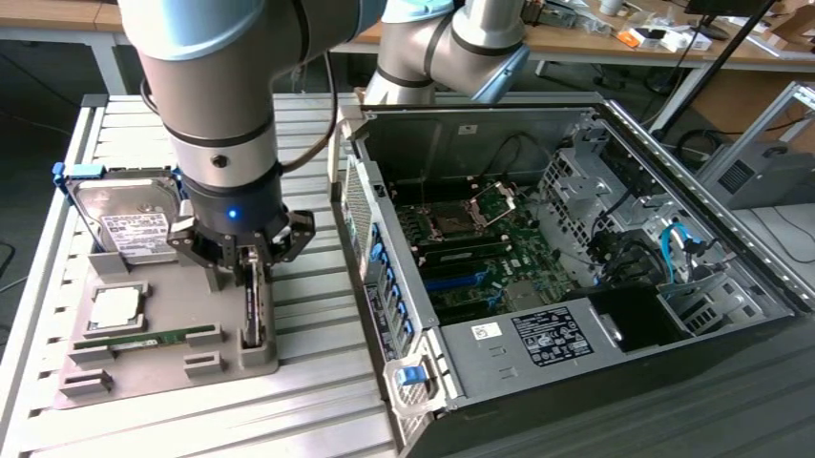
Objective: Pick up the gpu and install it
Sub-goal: 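Pick up the gpu and move the gpu toward the slot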
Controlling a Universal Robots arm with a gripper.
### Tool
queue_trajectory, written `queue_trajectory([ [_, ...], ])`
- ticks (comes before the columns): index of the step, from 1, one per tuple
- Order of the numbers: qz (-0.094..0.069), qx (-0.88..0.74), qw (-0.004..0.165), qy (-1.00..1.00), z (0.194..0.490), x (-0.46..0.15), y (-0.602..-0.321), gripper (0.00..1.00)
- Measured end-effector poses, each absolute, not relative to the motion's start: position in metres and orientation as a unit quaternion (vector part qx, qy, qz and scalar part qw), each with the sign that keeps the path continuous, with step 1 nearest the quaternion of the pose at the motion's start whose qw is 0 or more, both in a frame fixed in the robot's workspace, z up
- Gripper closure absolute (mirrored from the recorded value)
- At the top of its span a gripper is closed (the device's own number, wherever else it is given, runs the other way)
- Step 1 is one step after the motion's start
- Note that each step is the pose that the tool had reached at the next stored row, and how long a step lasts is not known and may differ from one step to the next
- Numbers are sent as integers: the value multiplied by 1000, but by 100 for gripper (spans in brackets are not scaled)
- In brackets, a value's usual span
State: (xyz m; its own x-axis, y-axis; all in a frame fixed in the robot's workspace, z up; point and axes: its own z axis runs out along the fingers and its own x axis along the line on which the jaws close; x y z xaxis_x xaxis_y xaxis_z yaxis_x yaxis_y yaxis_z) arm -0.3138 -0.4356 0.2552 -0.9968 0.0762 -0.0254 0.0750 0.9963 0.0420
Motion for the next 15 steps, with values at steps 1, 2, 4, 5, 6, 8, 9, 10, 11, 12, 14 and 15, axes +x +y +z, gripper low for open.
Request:
queue_trajectory([
  [1,21,38,13,999,255,-314,-436,64],
  [2,21,38,14,999,254,-314,-436,64],
  [4,21,38,14,999,252,-314,-436,64],
  [5,20,38,13,999,251,-315,-436,64],
  [6,20,38,13,999,250,-315,-436,64],
  [8,20,38,14,999,248,-316,-435,64],
  [9,21,38,13,999,248,-316,-435,64],
  [10,21,38,14,999,247,-316,-435,64],
  [11,21,38,14,999,246,-316,-435,64],
  [12,20,38,13,999,246,-316,-435,64],
  [14,20,38,13,999,245,-316,-435,64],
  [15,20,38,13,999,245,-316,-435,64],
])
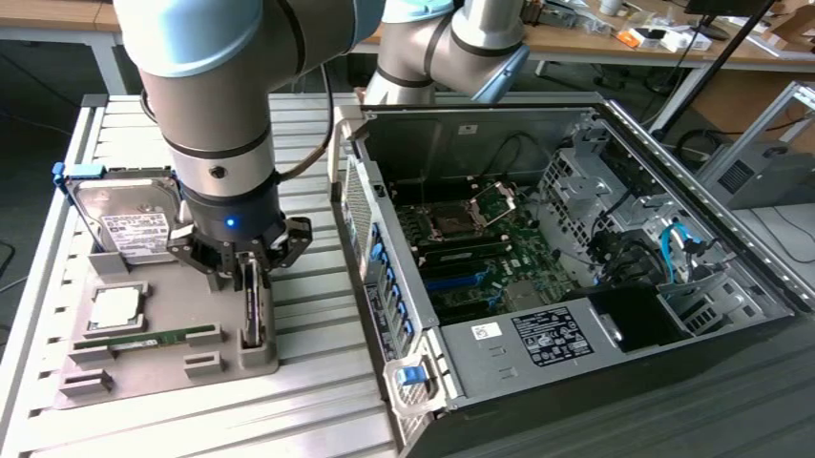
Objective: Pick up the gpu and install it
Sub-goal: 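Pick up the gpu and move the gpu toward the slot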
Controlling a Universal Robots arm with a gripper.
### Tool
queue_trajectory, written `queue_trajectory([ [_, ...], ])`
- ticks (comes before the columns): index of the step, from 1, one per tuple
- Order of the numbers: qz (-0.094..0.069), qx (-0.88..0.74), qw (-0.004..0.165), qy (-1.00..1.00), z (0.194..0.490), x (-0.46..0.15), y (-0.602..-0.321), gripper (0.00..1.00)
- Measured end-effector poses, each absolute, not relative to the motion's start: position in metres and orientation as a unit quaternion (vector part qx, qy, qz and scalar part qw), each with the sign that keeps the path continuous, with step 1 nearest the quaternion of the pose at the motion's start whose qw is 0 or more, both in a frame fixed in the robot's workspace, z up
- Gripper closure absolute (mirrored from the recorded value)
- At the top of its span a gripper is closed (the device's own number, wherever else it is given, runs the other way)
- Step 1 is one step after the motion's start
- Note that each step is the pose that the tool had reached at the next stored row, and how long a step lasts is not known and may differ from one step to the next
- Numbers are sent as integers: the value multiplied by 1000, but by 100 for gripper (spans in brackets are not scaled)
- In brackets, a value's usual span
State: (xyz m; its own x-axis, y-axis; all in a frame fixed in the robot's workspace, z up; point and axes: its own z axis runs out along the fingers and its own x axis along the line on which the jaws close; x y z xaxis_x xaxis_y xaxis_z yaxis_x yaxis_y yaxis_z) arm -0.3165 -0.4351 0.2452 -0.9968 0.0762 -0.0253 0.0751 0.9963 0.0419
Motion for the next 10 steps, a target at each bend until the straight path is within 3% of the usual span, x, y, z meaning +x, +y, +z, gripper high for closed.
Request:
queue_trajectory([
  [10,20,38,13,999,244,-316,-431,64],
])
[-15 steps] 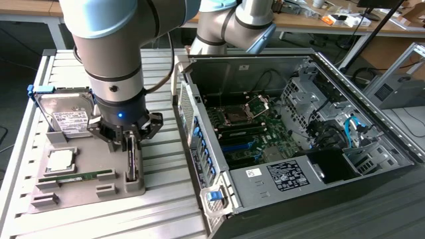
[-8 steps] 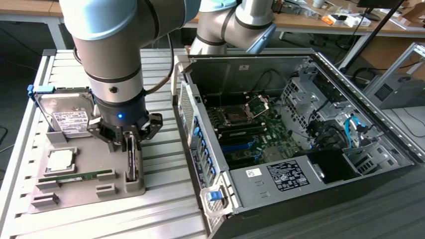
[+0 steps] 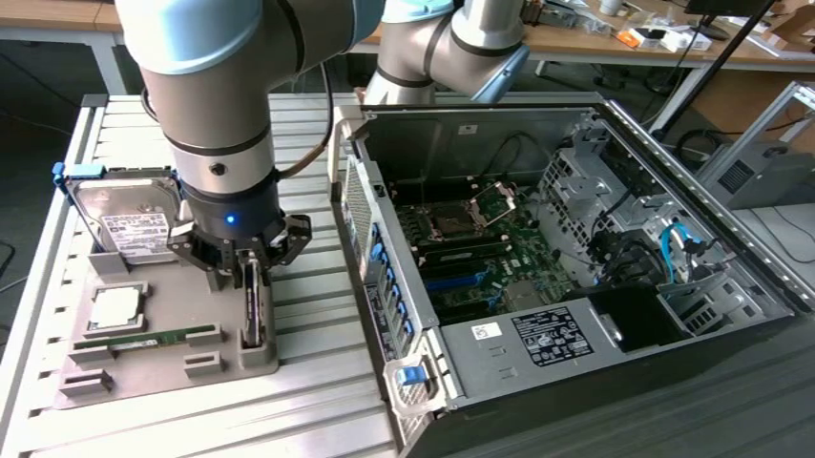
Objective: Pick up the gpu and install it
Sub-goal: 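Pick up the gpu and move the gpu toward the slot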
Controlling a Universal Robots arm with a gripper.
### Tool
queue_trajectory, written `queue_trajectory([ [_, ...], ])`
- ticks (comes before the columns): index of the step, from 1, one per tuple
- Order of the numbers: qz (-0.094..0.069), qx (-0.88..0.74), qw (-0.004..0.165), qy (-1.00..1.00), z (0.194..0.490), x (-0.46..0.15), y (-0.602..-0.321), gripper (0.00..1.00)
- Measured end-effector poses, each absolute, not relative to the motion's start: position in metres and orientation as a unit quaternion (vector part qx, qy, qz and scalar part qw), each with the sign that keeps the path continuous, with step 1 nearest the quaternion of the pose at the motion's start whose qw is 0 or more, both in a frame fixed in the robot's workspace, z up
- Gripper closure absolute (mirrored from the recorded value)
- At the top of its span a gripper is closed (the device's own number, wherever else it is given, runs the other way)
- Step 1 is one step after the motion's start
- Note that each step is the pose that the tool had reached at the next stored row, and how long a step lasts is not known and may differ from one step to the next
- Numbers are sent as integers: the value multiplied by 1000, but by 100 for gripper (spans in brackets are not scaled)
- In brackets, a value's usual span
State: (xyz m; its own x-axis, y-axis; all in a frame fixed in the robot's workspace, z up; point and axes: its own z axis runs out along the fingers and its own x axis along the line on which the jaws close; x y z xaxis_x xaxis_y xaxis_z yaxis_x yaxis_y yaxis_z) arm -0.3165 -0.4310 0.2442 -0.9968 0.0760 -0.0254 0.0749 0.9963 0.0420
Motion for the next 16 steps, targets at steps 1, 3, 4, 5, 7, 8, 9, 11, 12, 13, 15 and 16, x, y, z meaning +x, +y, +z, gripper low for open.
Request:
queue_trajectory([
  [1,21,38,14,999,244,-316,-431,64],
  [3,21,38,14,999,243,-316,-431,64],
  [4,21,38,14,999,242,-316,-431,64],
  [5,20,38,13,999,241,-317,-431,64],
  [7,20,38,13,999,240,-317,-431,64],
  [8,20,38,13,999,240,-317,-431,64],
  [9,20,38,13,999,240,-317,-431,64],
  [11,21,38,14,999,240,-316,-431,64],
  [12,21,38,13,999,240,-316,-431,64],
  [13,21,38,14,999,240,-316,-431,64],
  [15,21,38,14,999,240,-316,-431,64],
  [16,21,38,14,999,240,-316,-431,64],
])
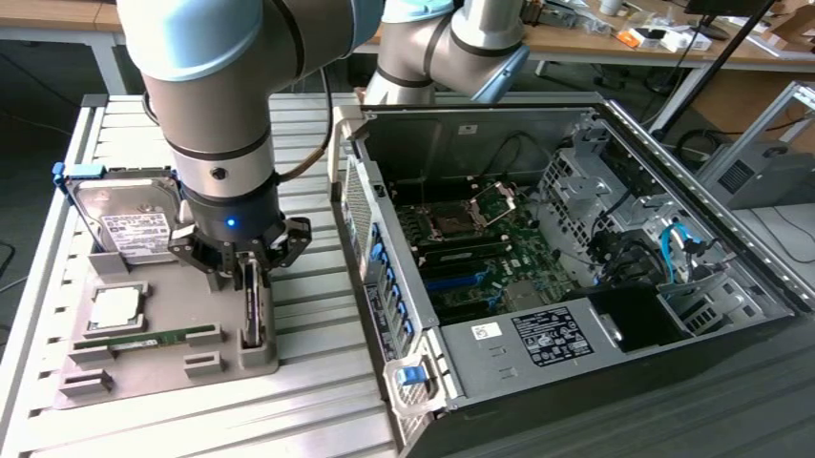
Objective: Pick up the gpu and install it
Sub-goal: 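Pick up the gpu and move the gpu toward the slot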
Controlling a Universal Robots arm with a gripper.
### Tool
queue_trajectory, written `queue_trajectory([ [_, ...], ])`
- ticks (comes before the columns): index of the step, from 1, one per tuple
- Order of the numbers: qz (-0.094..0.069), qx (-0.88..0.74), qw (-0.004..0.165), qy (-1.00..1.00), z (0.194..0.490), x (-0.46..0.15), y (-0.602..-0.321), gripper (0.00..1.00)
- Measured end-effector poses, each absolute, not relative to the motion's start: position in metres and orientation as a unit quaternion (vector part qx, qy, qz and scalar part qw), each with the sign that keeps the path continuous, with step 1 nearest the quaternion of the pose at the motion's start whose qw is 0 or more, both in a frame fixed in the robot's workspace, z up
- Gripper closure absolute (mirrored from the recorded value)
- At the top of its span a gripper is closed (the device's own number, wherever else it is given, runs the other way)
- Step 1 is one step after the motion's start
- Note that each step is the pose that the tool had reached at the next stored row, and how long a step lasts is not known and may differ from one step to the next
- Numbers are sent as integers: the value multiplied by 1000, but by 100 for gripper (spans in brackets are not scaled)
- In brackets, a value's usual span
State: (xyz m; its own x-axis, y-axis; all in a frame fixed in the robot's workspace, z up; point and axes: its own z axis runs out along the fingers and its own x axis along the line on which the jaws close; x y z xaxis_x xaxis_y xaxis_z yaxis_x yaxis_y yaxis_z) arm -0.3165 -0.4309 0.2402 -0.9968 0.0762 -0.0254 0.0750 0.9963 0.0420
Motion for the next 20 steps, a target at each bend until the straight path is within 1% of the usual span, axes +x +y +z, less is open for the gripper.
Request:
queue_trajectory([
  [2,20,38,13,999,240,-317,-431,64],
  [4,20,38,9,999,240,-317,-431,64],
  [20,20,38,8,999,240,-315,-431,64],
])
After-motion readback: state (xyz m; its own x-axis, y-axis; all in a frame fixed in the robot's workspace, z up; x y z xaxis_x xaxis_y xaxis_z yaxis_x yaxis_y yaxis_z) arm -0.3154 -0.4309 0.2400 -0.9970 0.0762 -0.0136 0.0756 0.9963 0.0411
